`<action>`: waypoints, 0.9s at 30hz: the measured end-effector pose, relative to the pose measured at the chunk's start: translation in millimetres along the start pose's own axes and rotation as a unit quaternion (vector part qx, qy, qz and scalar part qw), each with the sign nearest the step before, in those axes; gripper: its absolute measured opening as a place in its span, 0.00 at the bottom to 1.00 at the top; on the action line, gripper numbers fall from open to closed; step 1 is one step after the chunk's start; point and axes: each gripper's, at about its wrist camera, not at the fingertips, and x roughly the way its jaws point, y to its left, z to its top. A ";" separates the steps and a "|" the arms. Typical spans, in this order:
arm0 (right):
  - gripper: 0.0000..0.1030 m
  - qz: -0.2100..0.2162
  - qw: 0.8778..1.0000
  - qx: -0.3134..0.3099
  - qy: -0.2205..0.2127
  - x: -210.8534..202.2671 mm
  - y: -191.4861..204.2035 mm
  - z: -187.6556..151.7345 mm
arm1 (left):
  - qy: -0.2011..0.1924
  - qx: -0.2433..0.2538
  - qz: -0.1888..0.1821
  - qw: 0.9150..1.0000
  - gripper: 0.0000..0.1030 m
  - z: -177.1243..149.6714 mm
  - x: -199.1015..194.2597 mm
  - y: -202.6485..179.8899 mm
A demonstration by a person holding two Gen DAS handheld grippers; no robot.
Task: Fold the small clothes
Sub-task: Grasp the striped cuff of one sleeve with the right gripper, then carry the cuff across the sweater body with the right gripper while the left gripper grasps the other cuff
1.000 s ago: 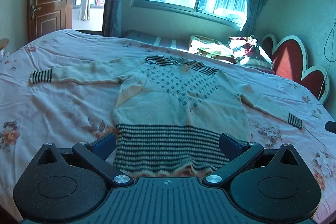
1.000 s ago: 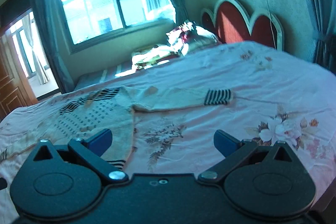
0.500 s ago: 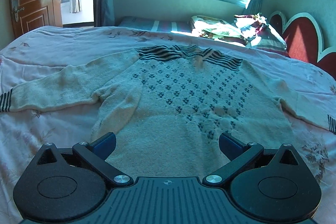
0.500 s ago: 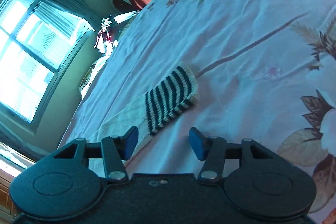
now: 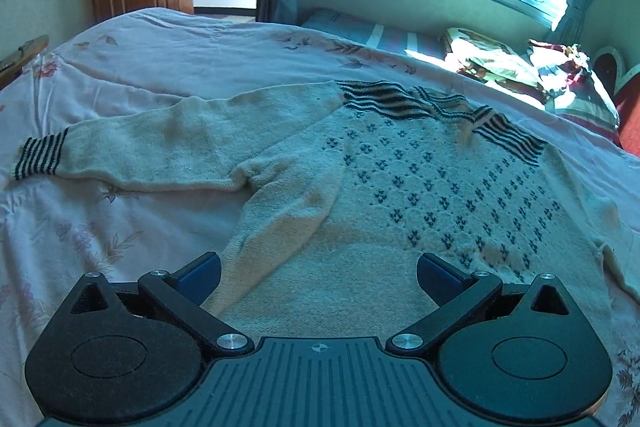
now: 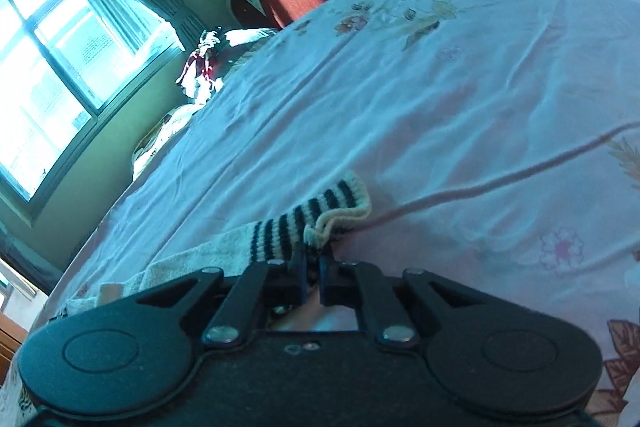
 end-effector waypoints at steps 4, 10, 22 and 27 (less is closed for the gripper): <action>0.06 0.052 0.994 -0.095 -0.027 -8.9 64.0 -0.1 | -0.007 -0.029 -0.007 1.000 1.00 4.4 7.8 19.2; 0.06 0.181 0.958 -0.222 -0.003 -24.8 189.6 -55.4 | -0.016 -0.038 -0.023 0.999 1.00 21.2 24.7 55.6; 0.07 0.264 0.878 -0.383 0.111 -27.0 337.9 -232.4 | -0.013 -0.039 -0.031 0.999 1.00 46.3 44.2 143.3; 0.46 0.272 0.862 -0.418 0.087 -53.9 333.4 -249.0 | -0.008 -0.036 -0.063 0.997 1.00 54.1 54.5 135.4</action>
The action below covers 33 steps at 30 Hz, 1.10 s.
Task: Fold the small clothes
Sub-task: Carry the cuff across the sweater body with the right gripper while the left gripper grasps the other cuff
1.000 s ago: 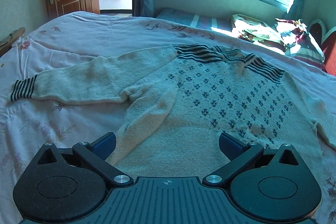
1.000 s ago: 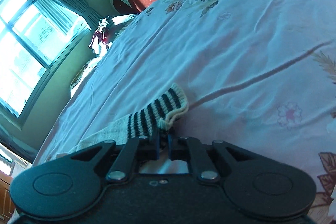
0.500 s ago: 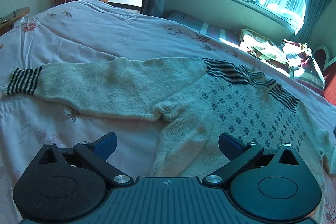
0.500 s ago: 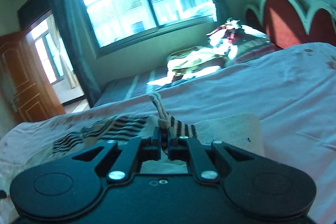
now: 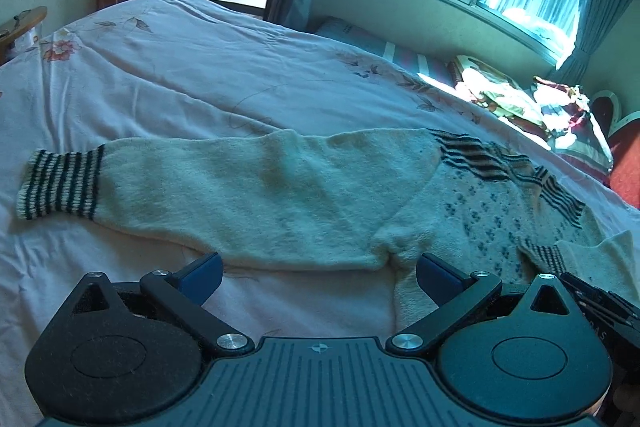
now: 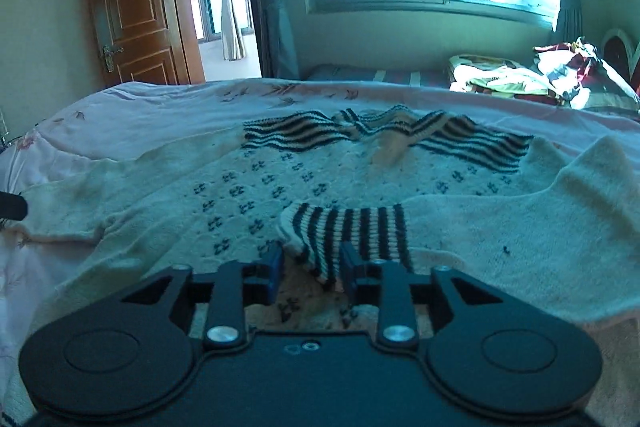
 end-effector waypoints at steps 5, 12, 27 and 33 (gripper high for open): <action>0.51 -0.036 0.998 0.039 -0.028 -48.7 -26.8 -0.3 | 0.029 -0.008 -0.141 0.990 0.89 3.5 32.4 -63.5; 0.51 -0.076 0.980 0.181 -0.038 -98.1 -95.5 -13.6 | 0.129 0.004 -0.214 0.968 0.56 -5.3 105.8 -150.9; 0.52 0.003 0.864 0.495 -0.092 -95.1 -193.8 -54.1 | 0.077 0.057 -0.185 0.978 0.04 29.4 102.7 -148.0; 0.52 0.053 0.803 0.585 -0.101 -57.4 -212.2 -66.9 | 0.083 0.048 -0.180 0.979 0.04 40.0 107.4 -130.3</action>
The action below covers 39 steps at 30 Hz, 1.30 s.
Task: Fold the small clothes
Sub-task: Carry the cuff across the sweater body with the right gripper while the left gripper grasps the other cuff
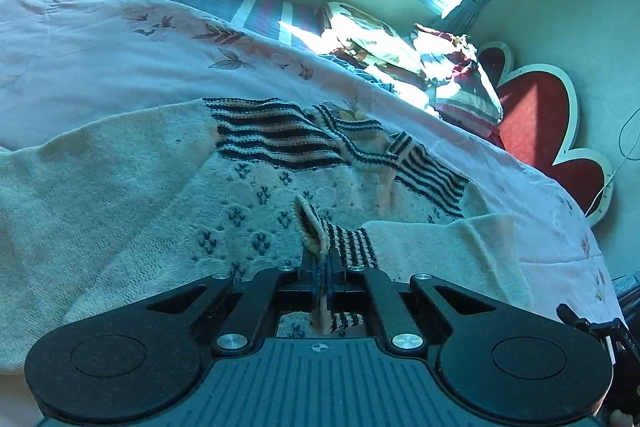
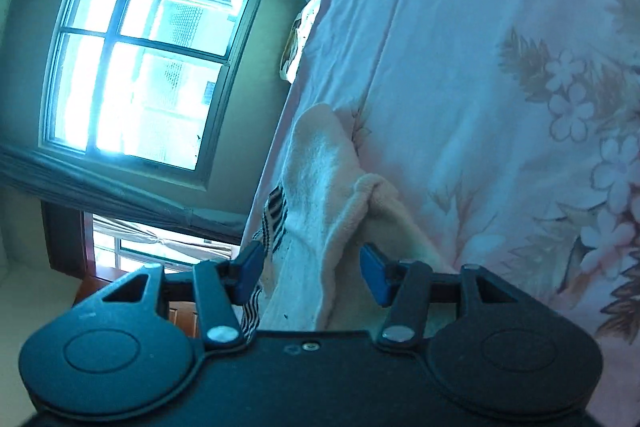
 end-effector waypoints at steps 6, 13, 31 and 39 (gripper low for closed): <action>0.47 -0.011 1.000 0.000 -0.029 21.3 3.8 3.2 | 0.012 0.006 0.006 1.000 0.04 0.0 6.7 3.8; 0.06 -0.072 0.995 -0.050 -0.040 27.9 4.5 12.4 | 0.026 0.017 0.027 0.999 0.04 -6.8 13.0 5.5; 0.11 -0.125 0.949 -0.286 0.040 50.1 37.9 32.8 | 0.016 0.010 0.036 0.999 0.04 -21.6 17.3 8.4; 0.24 -0.147 0.934 -0.326 0.023 43.6 47.4 19.6 | -0.008 0.046 0.071 0.996 0.04 -22.4 9.7 -1.4</action>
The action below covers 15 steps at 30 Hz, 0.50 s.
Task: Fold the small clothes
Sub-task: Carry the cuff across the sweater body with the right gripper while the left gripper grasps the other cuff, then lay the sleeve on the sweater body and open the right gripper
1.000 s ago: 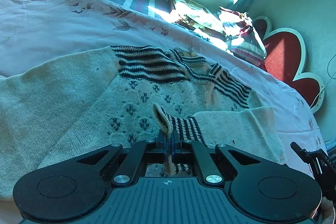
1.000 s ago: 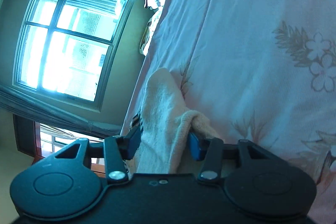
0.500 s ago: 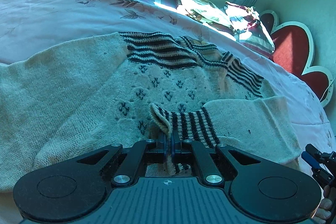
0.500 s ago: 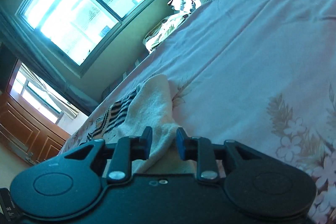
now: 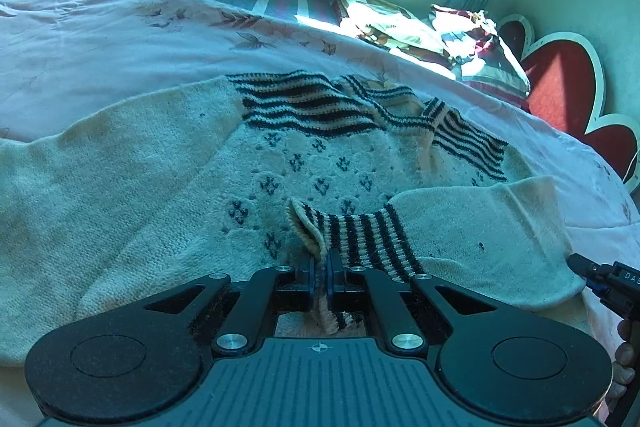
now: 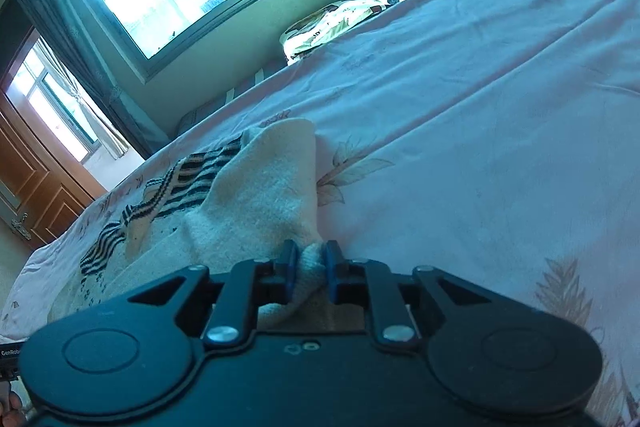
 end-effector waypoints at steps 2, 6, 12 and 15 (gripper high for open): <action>0.19 0.005 1.000 -0.018 -0.022 -11.1 -2.0 8.4 | -0.045 0.019 0.051 0.997 0.04 1.0 -17.9 -3.5; 0.17 0.011 0.997 -0.065 -0.035 -1.5 6.3 31.5 | -0.066 0.035 0.021 0.997 0.04 12.2 -16.1 -21.1; 0.20 0.033 0.984 -0.177 -0.003 51.2 40.5 53.0 | -0.041 0.072 0.035 0.996 0.63 2.3 21.2 -48.6; 0.04 -0.019 0.983 -0.180 0.031 83.4 29.2 58.8 | -0.054 0.097 0.052 0.993 0.64 -12.9 21.3 -48.5</action>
